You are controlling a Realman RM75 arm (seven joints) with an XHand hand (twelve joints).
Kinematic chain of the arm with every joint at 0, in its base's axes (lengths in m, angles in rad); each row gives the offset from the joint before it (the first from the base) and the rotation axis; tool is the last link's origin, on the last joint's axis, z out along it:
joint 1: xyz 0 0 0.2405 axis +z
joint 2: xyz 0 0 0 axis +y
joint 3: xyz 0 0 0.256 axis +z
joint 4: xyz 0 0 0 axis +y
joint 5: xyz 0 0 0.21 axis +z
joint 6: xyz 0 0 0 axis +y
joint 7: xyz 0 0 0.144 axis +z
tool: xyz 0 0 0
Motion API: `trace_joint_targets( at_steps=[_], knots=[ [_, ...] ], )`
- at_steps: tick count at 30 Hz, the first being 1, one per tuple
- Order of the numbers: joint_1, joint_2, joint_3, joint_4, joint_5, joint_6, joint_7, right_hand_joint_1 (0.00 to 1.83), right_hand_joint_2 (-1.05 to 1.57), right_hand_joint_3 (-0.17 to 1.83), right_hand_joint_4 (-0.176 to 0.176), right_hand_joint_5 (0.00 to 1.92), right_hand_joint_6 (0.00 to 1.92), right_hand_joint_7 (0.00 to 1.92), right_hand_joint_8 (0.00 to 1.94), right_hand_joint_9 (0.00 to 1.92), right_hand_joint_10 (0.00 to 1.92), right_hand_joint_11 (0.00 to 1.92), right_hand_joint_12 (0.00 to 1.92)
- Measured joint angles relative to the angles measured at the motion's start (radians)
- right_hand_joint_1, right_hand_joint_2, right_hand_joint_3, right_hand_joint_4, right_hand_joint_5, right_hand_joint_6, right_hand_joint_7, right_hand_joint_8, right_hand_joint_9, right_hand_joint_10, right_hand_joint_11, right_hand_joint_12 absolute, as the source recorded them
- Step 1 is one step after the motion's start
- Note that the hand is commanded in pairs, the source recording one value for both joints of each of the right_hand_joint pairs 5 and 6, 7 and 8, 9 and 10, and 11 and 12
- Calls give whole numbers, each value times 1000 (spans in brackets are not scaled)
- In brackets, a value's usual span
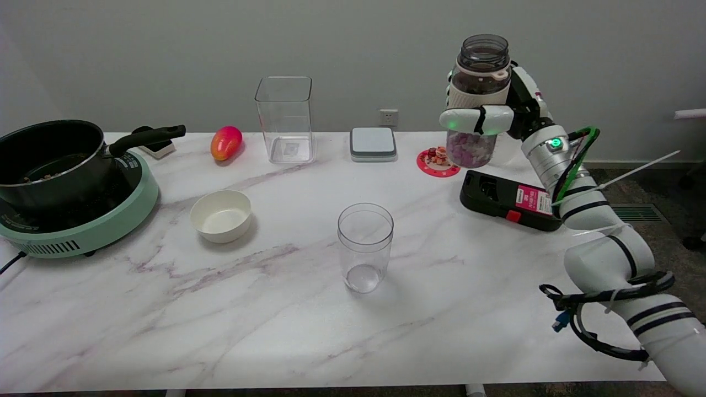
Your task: Pour the contents of the bottle into the measuring cup.
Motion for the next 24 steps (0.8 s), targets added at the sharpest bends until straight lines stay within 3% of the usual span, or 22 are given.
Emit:
trace_joint_targets(
  at_steps=[12, 24],
  knots=[
    [-121, -18, 24, 210, -3, -180, -157, 1303, 1571, 192, 0, 1920, 1920, 1920, 1920, 1725, 1725, 1339, 1339],
    [-220, -55, 82, 298, -27, -231, -231, 1310, 1571, 189, 0, 1920, 1920, 1920, 1920, 1731, 1731, 1349, 1349]
  ],
)
